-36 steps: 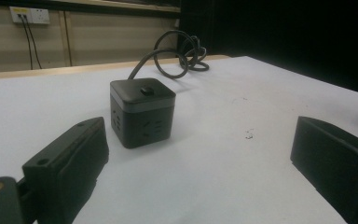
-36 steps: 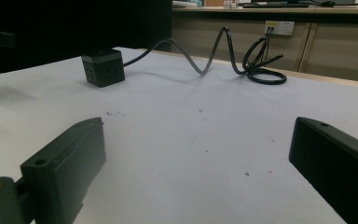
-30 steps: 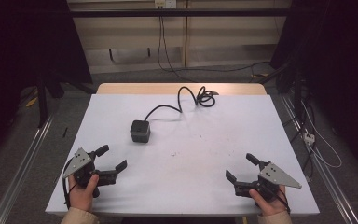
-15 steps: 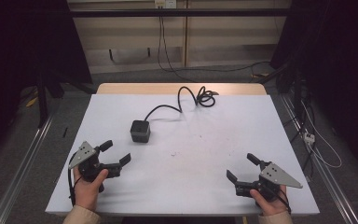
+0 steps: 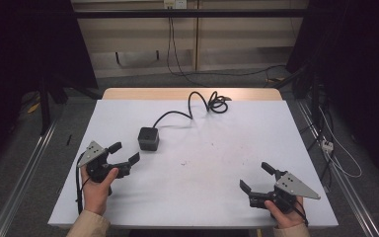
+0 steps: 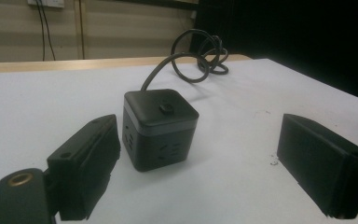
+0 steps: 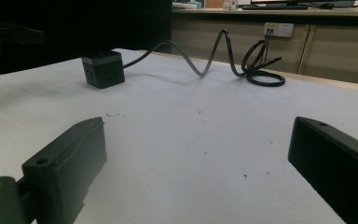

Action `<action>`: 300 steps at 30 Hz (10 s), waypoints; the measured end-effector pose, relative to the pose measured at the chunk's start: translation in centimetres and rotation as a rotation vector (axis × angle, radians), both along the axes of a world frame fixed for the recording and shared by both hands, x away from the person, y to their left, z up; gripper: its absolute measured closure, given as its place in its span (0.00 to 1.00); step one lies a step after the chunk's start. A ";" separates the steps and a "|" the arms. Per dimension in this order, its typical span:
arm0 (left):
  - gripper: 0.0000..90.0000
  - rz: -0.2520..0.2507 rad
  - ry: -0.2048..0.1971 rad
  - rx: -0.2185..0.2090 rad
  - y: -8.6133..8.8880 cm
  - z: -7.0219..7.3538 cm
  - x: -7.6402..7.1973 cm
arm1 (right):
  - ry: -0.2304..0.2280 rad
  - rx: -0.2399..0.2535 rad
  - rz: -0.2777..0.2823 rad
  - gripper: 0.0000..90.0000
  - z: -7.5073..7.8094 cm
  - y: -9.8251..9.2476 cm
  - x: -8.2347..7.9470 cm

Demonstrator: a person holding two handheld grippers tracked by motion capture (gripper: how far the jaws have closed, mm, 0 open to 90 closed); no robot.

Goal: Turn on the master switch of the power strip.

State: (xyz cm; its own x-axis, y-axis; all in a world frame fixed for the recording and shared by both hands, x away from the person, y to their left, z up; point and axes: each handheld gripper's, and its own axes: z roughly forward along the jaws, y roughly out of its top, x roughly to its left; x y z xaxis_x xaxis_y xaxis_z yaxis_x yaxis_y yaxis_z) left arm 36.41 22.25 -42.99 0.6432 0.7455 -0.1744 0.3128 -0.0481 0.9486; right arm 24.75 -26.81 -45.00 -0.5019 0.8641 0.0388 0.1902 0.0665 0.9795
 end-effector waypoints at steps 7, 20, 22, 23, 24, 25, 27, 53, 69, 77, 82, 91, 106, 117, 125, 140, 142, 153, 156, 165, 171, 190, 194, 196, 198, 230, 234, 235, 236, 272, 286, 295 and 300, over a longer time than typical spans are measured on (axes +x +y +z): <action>0.18 0.005 -0.001 0.008 -0.5 0.2 0.8 | -0.001 0.001 -0.001 0.04 0.0 0.0 0.0; 0.31 -0.001 0.015 0.012 -1.0 0.7 2.1 | -0.001 0.003 -0.002 0.04 0.1 -0.1 0.0; 0.34 -0.005 0.025 0.012 -1.2 0.7 2.2 | -0.002 0.003 -0.003 0.04 0.1 -0.1 0.0; 0.35 -0.010 0.032 0.016 -1.3 0.7 2.3 | -0.003 0.002 -0.004 0.05 0.1 0.0 0.0; 0.37 -0.017 0.038 0.011 -1.5 0.8 2.4 | -0.005 0.001 -0.003 0.04 0.1 0.0 0.0; 0.39 -0.019 0.036 0.015 -1.6 0.9 2.4 | -0.006 0.001 -0.003 0.04 0.1 0.0 0.0; 0.40 -0.022 0.035 0.025 -1.6 0.9 2.5 | -0.007 0.001 -0.003 0.04 0.1 -0.1 0.0; 0.63 -0.031 0.074 0.032 -2.5 1.4 4.2 | -0.010 0.004 -0.007 0.05 0.2 -0.1 0.0; 0.73 -0.041 0.085 0.037 -2.6 1.6 5.0 | -0.009 0.003 -0.002 0.05 0.3 -0.1 0.0; 0.77 -0.047 0.085 0.047 -2.8 1.6 5.2 | -0.010 0.002 -0.003 0.05 0.3 -0.1 0.0; 0.78 -0.052 0.090 0.052 -2.8 1.5 5.4 | -0.010 0.002 -0.006 0.05 0.3 -0.1 0.0; 0.82 -0.053 0.093 0.044 -2.9 1.5 5.7 | -0.007 -0.001 -0.006 0.05 0.2 -0.1 0.0; 0.86 -0.052 0.100 0.063 -3.3 1.5 6.3 | -0.008 0.003 -0.006 0.05 0.2 -0.2 0.1; 0.89 -0.049 0.117 0.056 -3.2 1.3 6.7 | -0.008 0.004 -0.007 0.05 0.2 -0.2 0.1; 0.90 -0.055 0.122 0.050 -3.5 1.5 7.0 | -0.008 0.000 -0.006 0.05 0.2 -0.2 0.1; 0.93 -0.050 0.137 0.047 -3.5 1.1 7.5 | -0.009 -0.002 0.000 0.06 0.2 -0.1 0.2; 0.94 -0.055 0.138 0.049 -3.5 1.1 7.5 | -0.010 -0.002 0.000 0.06 0.2 -0.1 0.2; 1.00 -0.051 0.164 0.063 -3.6 0.9 7.8 | -0.005 0.003 -0.005 0.05 0.2 -0.2 0.2; 1.00 -0.047 0.171 0.060 -3.5 0.8 7.9 | -0.006 0.001 -0.004 0.05 0.2 -0.2 0.2; 1.00 -0.040 0.167 0.050 -3.6 0.6 8.2 | -0.005 0.002 -0.005 0.05 0.2 -0.2 0.2; 1.00 -0.041 0.170 0.063 -3.6 0.4 8.3 | -0.005 -0.001 -0.002 0.05 0.2 -0.2 0.3; 1.00 -0.035 0.174 0.078 -3.9 0.1 8.4 | -0.005 0.002 -0.001 0.05 0.2 -0.2 0.3; 1.00 -0.035 0.176 0.087 -3.9 0.0 8.4 | -0.006 0.002 -0.001 0.05 0.2 -0.2 0.3; 1.00 -0.034 0.177 0.089 -3.9 0.0 8.4 | -0.007 0.003 -0.001 0.06 0.2 -0.2 0.3; 1.00 -0.035 0.176 0.095 -3.9 0.0 8.4 | -0.006 0.003 -0.002 0.05 0.2 -0.2 0.3; 1.00 -0.038 0.154 0.147 -4.5 0.0 8.0 | -0.011 0.001 -0.003 0.06 0.2 -0.2 0.2; 1.00 -0.037 0.152 0.151 -4.5 0.0 8.0 | -0.009 0.002 -0.002 0.06 0.3 -0.1 0.2; 1.00 -0.036 0.152 0.150 -4.5 0.0 8.0 | -0.011 0.002 -0.001 0.06 0.3 -0.1 0.2; 1.00 -0.036 0.151 0.151 -4.5 0.0 8.0 | -0.010 0.001 -0.001 0.06 0.3 -0.1 0.2; 1.00 -0.047 0.147 0.135 -4.2 -0.3 8.0 | -0.012 0.001 0.004 0.06 0.3 0.1 0.1; 1.00 -0.045 0.137 0.157 -4.4 -0.2 7.9 | -0.014 0.001 0.006 0.06 0.3 0.2 0.1; 1.00 -0.038 0.134 0.161 -4.5 -0.2 7.9 | -0.012 0.002 0.005 0.06 0.3 0.2 0.1; 1.00 -0.037 0.138 0.158 -4.5 -0.2 7.9 | -0.013 0.001 0.005 0.06 0.3 0.2 0.1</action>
